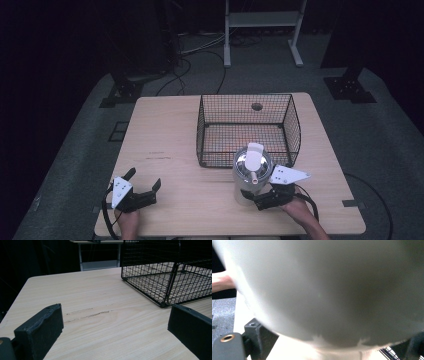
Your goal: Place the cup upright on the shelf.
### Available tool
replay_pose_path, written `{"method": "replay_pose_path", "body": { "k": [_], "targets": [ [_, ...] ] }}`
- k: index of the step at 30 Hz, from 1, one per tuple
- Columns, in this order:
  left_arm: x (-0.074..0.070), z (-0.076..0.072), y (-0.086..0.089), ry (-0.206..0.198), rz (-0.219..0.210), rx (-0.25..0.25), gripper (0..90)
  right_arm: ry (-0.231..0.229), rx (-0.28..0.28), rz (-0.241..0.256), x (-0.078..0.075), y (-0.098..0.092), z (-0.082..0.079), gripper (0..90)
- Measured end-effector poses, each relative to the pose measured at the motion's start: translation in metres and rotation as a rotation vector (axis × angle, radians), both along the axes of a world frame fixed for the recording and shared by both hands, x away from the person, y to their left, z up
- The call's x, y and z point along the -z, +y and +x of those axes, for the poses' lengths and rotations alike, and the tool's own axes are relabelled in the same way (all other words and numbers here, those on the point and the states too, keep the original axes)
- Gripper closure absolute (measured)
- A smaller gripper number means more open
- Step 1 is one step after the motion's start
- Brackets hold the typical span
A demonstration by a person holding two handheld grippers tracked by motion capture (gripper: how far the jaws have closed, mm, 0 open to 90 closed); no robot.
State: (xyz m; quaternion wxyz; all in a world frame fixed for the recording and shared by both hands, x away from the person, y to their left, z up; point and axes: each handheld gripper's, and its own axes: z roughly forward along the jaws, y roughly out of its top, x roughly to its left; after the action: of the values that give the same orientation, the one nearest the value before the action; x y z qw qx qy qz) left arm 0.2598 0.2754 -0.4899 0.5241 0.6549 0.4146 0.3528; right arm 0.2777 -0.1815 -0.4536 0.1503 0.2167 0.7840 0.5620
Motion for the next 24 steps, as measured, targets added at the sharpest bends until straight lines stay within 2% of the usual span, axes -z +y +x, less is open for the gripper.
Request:
{"method": "replay_pose_path", "body": {
  "k": [9, 12, 18, 19, 24],
  "targets": [
    [0.0, 0.0, 0.001, 0.0, -0.004, 0.001, 0.0, 0.006, -0.027, 0.011, -0.004, 0.001, -0.002, 9.4],
    [0.0, 0.0, 0.001, 0.001, -0.004, 0.001, 0.0, 0.01, -0.034, 0.026, -0.01, 0.0, -0.003, 9.4],
    [0.0, 0.0, 0.001, 0.001, -0.004, 0.002, 0.0, -0.011, -0.041, 0.029, -0.025, 0.0, -0.003, 9.4],
    [0.0, 0.0, 0.001, 0.001, -0.005, 0.001, 0.0, -0.022, -0.048, 0.033, -0.033, 0.0, -0.003, 9.4],
    [0.0, 0.0, 0.001, 0.0, -0.008, 0.0, 0.0, -0.042, -0.058, 0.048, -0.049, 0.001, -0.001, 9.4]
  ]
}}
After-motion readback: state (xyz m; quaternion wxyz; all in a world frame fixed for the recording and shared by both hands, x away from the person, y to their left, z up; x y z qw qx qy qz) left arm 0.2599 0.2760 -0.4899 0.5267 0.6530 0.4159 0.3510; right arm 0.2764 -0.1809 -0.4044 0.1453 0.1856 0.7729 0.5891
